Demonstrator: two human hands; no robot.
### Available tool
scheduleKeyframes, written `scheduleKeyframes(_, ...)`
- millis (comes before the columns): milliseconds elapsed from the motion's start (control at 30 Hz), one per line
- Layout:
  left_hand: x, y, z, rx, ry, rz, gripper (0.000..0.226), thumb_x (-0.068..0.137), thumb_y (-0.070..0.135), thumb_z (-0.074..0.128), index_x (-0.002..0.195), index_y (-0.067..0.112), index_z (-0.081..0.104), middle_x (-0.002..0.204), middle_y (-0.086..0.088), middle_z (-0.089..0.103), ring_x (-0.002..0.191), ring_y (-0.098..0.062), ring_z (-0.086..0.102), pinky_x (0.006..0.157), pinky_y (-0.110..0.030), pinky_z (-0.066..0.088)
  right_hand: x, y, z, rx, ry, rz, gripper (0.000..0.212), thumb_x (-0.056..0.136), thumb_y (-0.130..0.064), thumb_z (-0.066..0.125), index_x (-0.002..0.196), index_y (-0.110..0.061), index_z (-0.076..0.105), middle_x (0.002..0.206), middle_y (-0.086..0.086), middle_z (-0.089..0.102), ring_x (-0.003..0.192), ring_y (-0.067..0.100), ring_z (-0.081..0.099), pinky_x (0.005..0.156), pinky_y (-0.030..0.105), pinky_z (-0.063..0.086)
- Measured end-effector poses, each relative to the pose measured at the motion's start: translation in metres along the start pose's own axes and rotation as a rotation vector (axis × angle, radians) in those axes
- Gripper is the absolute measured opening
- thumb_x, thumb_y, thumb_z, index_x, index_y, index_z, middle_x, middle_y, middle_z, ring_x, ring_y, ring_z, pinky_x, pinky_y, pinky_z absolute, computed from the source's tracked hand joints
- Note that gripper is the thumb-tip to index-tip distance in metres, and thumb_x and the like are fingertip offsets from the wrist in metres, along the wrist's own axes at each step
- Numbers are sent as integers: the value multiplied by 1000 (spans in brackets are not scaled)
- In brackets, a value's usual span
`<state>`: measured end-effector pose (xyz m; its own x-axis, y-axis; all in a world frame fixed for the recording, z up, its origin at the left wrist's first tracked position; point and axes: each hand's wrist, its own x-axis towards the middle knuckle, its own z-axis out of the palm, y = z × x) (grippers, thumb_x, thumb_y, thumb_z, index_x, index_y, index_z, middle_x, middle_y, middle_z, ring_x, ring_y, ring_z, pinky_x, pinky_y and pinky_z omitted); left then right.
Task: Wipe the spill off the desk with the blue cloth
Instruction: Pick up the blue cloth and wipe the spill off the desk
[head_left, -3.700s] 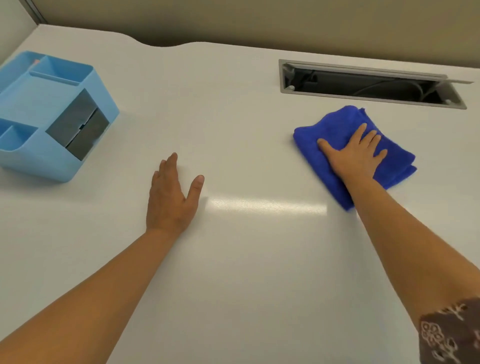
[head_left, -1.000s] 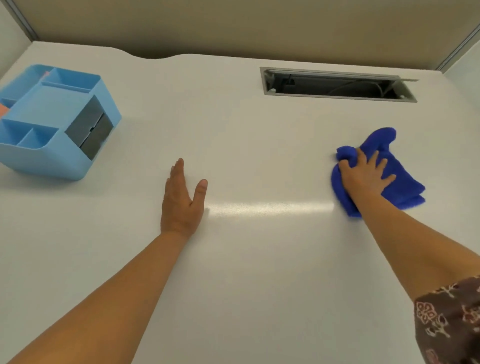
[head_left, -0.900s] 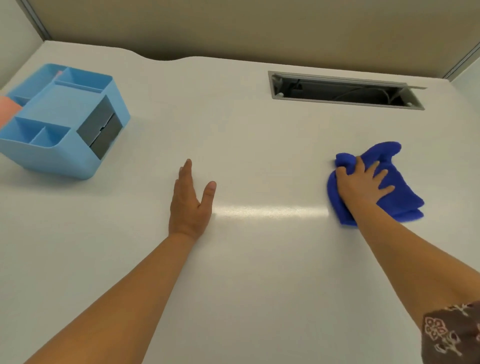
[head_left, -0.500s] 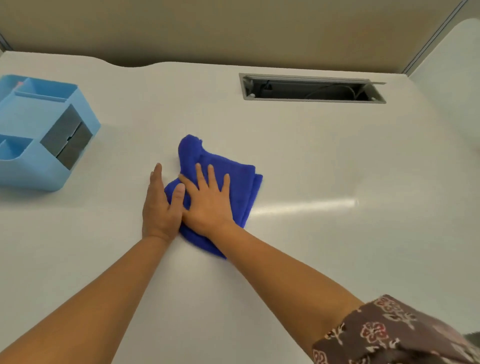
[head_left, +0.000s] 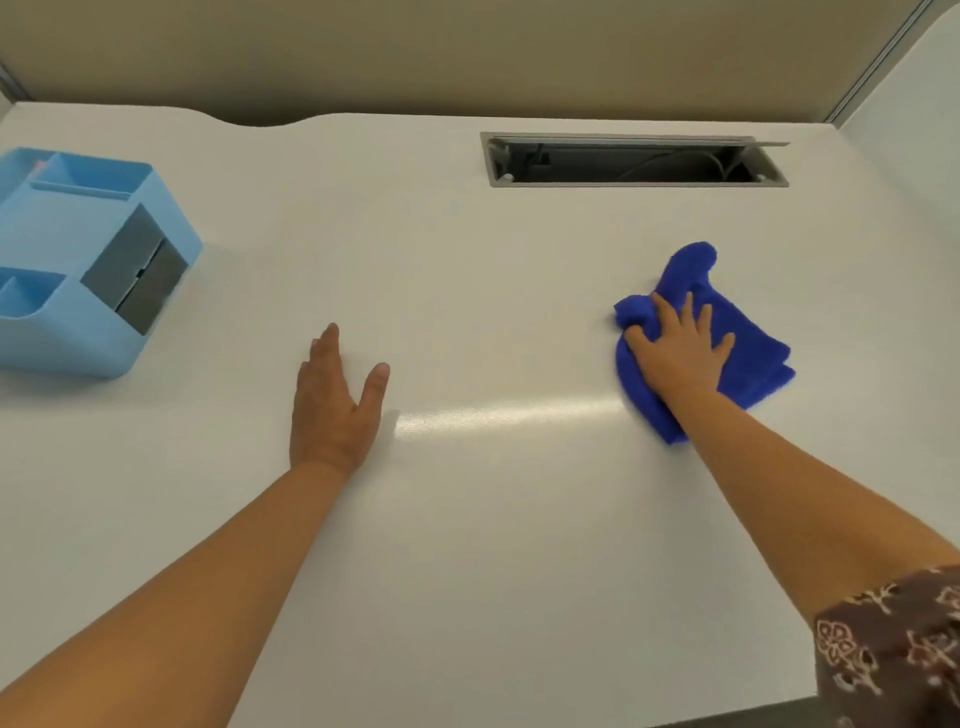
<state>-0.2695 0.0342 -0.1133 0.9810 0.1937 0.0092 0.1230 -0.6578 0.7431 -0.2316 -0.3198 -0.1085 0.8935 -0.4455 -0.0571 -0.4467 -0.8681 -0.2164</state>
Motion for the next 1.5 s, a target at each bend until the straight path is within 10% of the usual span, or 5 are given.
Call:
scheduleKeyframes(167, -2, 0, 2, -28, 5, 9, 68, 90, 47, 42, 147, 28, 9, 157, 0, 15, 145, -21, 10, 116, -36, 11, -37, -10, 10, 2, 57, 123, 62, 86, -49, 28, 145, -30, 21, 158, 9, 11, 146, 32, 2, 113, 63, 3)
scheduleKeyframes(433, -1, 1, 1, -20, 3, 39, 69, 89, 49, 40, 147, 24, 11, 157, 0, 17, 145, -21, 10, 117, -37, 11, -154, -96, 40, -18, -43, -317, 66, 81, -54, 25, 144, -37, 16, 160, 2, 5, 146, 27, -7, 114, 57, -4)
scheduleKeyframes(700, 2, 1, 1, 46, 9, 113, 65, 93, 42, 37, 147, 14, 14, 156, -4, 20, 145, -18, 14, 114, -24, 3, -100, -195, 56, 40, -133, -548, 66, 86, -59, 29, 146, -32, 19, 160, 5, 1, 145, 31, -10, 111, 58, -13)
scheduleKeyframes(1067, 4, -2, 3, 94, -10, -18, 68, 89, 49, 40, 147, 27, 12, 157, -3, 17, 144, -26, 14, 115, -39, 15, 29, -93, 13, -5, -43, -140, 61, 89, -52, 32, 145, -30, 22, 159, 7, 5, 146, 33, -1, 113, 61, 0)
scheduleKeyframes(1500, 2, 1, 5, 130, 28, 58, 72, 88, 48, 43, 147, 18, 14, 155, -5, 23, 143, -23, 15, 115, -33, 11, -94, -41, 23, -22, 30, -14, 66, 83, -55, 30, 145, -33, 18, 159, 7, 7, 146, 32, 1, 113, 62, 3)
